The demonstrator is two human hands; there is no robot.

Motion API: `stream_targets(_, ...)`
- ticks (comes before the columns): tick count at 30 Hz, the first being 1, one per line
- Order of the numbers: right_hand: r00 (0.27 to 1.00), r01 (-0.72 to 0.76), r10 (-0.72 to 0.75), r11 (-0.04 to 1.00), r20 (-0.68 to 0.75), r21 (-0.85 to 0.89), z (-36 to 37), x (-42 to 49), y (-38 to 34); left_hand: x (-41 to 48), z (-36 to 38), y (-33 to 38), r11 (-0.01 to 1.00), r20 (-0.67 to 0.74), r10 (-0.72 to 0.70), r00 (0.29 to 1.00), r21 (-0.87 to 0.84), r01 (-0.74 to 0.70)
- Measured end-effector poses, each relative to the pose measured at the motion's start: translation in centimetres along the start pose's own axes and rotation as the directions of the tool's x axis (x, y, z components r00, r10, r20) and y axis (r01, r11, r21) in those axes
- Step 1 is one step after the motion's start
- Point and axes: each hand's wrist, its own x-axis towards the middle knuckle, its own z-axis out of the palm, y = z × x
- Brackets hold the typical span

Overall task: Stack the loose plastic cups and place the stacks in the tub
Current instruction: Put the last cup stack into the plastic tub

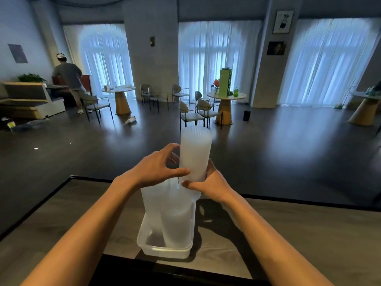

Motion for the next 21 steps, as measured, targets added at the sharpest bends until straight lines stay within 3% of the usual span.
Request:
stream_targets(15,0.988,-0.009,0.001,0.999,0.152,0.048,2.5,1.5,2.9,0.7,0.8,-2.3,0.998,0.098,0.01,0.995,-0.055,-0.005)
stream_targets(21,0.967,-0.07,0.078,0.997,0.241,-0.042,2.8,0.8,4.1,1.2,1.9,-3.4,0.999,0.178,-0.036,0.983,0.024,0.033)
